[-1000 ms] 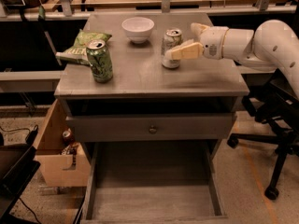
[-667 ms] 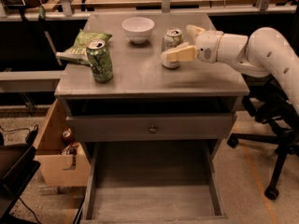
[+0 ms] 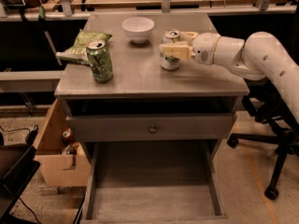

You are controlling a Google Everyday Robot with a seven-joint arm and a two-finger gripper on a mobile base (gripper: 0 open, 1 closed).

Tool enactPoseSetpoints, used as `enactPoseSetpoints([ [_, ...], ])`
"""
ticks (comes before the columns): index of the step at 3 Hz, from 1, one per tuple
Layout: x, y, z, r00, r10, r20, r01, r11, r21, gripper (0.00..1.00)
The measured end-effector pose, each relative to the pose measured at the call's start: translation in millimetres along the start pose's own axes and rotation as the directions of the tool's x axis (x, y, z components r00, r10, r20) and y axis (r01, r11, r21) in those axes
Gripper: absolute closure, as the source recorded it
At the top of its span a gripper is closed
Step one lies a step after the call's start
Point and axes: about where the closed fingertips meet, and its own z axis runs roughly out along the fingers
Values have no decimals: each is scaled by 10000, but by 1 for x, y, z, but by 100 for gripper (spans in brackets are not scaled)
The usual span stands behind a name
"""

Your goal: Place 7up can into middle drawer

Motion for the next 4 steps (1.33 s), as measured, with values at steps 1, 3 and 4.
enactPoseSetpoints([
  [1, 0, 2, 3, 10000, 2, 5, -2, 10000, -51, 70],
  [3, -1, 5, 7, 10000, 5, 13, -5, 9999, -132, 100],
  [4, -6, 1, 11, 10000, -45, -35, 44, 9999, -163, 100],
])
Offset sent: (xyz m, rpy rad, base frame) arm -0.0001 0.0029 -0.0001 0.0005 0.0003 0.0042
